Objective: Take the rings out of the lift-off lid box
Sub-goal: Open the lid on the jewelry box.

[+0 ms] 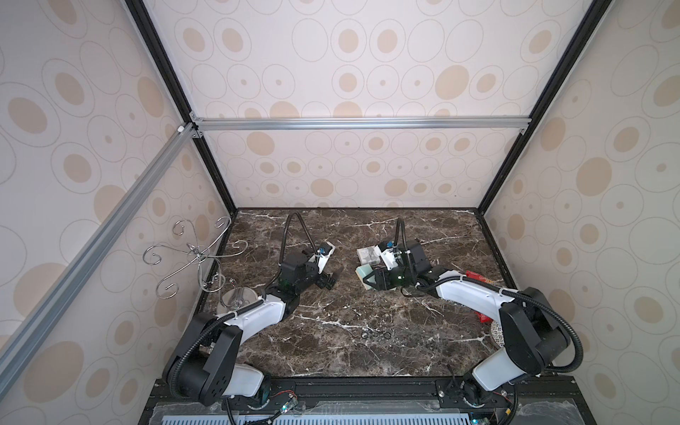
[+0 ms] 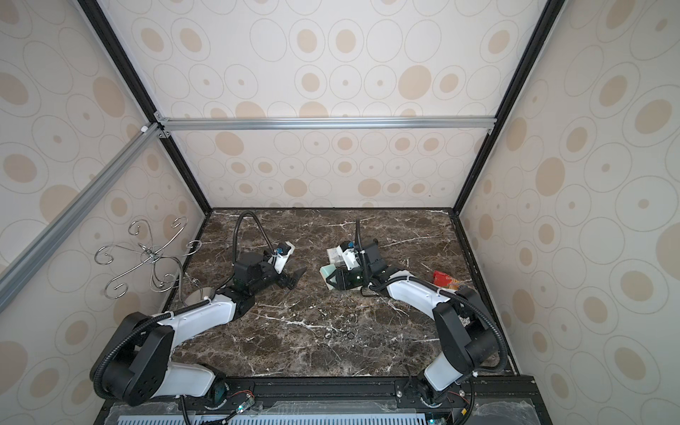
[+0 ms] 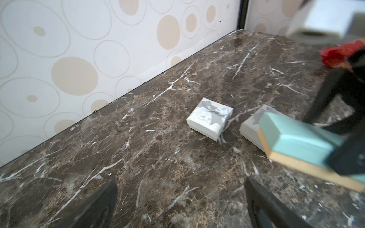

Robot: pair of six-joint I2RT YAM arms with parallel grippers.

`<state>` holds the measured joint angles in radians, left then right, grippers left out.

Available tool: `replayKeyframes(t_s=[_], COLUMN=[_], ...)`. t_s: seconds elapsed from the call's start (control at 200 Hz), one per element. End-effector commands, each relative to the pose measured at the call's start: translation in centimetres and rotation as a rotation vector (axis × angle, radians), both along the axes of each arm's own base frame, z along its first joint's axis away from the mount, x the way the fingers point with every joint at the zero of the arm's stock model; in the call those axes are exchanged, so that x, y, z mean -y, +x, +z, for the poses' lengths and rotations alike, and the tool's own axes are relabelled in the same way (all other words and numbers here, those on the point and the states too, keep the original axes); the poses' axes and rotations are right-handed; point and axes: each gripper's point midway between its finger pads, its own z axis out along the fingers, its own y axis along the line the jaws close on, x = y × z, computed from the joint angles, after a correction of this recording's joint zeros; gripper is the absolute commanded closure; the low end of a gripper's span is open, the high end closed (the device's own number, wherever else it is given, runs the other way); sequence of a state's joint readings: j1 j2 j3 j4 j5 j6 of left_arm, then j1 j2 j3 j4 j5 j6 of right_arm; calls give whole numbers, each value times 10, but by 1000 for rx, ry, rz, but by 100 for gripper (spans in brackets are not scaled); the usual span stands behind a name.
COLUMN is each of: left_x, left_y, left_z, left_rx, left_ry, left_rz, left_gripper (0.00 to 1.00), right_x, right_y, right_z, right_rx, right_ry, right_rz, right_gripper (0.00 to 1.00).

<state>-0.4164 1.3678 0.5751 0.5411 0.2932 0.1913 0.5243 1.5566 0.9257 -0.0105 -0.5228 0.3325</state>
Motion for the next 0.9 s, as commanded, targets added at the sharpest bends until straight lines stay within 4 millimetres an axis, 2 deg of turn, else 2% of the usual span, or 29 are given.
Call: replayKeyframes(t_s=[0.0,0.18,0.355,0.57,0.79,0.895], left_x=[12,37,62,81,87,90], left_y=[-15,-58,-80,-81,-65,-65], left_z=[28,34,35,30,30,32], left_rx=[184,314,341,334,313,321], left_ry=[14,19,-15,-29,-54,-80], left_rz=[-112,-324,-465,-511,-452,-449], left_gripper=[0,0,0,0,1,3], right_x=[-1,5,-2,-8,-10,-11], right_y=[-7,-3,-7,-11,-13,-14], right_z=[18,34,47,52,51,49], right_rx=[-20,-40,-61,-91,-112,-119], right_ry=[106,205,284,352,379,382], right_rz=[36,45,98,130,139,142], right_gripper=[52,52,52,52,52,52])
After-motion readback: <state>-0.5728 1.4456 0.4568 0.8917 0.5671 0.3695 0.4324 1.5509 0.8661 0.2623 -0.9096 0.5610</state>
